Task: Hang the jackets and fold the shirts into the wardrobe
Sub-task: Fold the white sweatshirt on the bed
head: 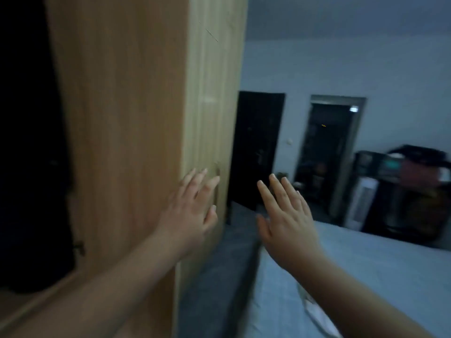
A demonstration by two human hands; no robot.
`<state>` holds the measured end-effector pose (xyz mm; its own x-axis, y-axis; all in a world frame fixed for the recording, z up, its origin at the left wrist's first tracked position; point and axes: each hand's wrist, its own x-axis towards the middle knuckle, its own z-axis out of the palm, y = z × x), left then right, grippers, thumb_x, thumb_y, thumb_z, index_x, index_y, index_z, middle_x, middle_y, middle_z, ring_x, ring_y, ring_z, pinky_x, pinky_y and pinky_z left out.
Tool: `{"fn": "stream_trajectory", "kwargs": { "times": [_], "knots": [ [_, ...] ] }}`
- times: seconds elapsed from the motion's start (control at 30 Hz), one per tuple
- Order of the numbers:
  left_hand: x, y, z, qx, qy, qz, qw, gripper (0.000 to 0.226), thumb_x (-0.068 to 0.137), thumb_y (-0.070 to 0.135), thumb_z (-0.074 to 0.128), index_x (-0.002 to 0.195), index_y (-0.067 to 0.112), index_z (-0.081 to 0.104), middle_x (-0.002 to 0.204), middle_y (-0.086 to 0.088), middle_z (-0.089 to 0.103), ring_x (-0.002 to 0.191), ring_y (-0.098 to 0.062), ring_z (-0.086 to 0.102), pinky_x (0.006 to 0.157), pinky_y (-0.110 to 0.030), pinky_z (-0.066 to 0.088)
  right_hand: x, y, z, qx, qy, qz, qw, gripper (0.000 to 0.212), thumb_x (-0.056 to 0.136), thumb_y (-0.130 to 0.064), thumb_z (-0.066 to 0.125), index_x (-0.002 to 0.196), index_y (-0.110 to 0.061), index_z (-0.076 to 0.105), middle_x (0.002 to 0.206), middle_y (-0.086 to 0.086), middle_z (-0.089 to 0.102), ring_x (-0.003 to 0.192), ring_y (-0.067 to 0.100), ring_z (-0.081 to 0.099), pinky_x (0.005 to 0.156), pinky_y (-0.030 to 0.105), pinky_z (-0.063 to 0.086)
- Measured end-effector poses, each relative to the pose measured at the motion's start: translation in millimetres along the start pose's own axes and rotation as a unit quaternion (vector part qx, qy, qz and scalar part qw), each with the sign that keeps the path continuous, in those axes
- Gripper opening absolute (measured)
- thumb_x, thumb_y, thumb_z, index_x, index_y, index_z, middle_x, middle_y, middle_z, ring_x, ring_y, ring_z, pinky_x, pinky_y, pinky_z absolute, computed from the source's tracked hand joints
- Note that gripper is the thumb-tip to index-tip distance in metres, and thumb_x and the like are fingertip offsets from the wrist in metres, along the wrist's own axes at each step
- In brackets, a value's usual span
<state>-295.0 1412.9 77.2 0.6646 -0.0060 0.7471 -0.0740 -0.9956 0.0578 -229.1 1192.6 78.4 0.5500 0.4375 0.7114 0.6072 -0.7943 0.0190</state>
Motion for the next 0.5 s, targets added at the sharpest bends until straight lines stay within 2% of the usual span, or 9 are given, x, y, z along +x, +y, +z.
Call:
{"fn": "stream_trajectory", "kwargs": {
  "times": [0.1, 0.23, 0.4, 0.5],
  "knots": [
    [-6.0, 79.2, 68.2, -0.036, -0.037, 0.04, 0.998, 0.062, 0.087, 0.042, 0.038, 0.145, 0.022, 0.04, 0.154, -0.011, 0.038, 0.143, -0.031, 0.031, 0.114, -0.048, 0.033, -61.3, 80.9, -3.5, -0.051, -0.055, 0.045, 0.996, 0.067, 0.099, -0.045, 0.039, 0.156, -0.03, 0.008, 0.166, 0.0, 0.003, 0.152, 0.021, -0.004, 0.123, 0.045, 0.009],
    [-14.9, 159.9, 142.0, -0.095, -0.104, 0.074, 0.987, 0.064, 0.088, 0.045, 0.034, 0.148, 0.024, 0.035, 0.158, -0.01, 0.03, 0.147, -0.029, 0.024, 0.116, -0.048, 0.029, -127.8, 151.5, -5.0, -0.071, -0.109, 0.121, 0.984, 0.066, 0.1, -0.043, 0.038, 0.157, -0.029, 0.007, 0.166, 0.0, -0.004, 0.152, 0.021, -0.009, 0.122, 0.042, 0.002],
    [-23.0, 210.6, 221.4, -0.145, -0.174, 0.082, 0.971, 0.069, 0.088, 0.051, 0.021, 0.154, 0.029, 0.019, 0.164, -0.005, 0.01, 0.151, -0.023, 0.003, 0.12, -0.042, 0.014, -190.1, 220.3, 14.0, -0.093, -0.135, 0.207, 0.964, 0.065, 0.097, -0.039, 0.045, 0.155, -0.023, 0.022, 0.164, 0.005, 0.014, 0.151, 0.028, 0.01, 0.119, 0.049, 0.021],
    [-15.9, 228.4, 269.6, -0.169, -0.202, 0.078, 0.962, 0.067, 0.091, 0.049, 0.025, 0.154, 0.027, 0.02, 0.164, -0.006, 0.011, 0.152, -0.025, 0.003, 0.121, -0.044, 0.017, -205.3, 261.4, 28.8, -0.114, -0.168, 0.231, 0.952, 0.066, 0.093, -0.042, 0.041, 0.154, -0.022, 0.025, 0.164, 0.006, 0.018, 0.151, 0.029, 0.013, 0.117, 0.051, 0.027]
  ]
}}
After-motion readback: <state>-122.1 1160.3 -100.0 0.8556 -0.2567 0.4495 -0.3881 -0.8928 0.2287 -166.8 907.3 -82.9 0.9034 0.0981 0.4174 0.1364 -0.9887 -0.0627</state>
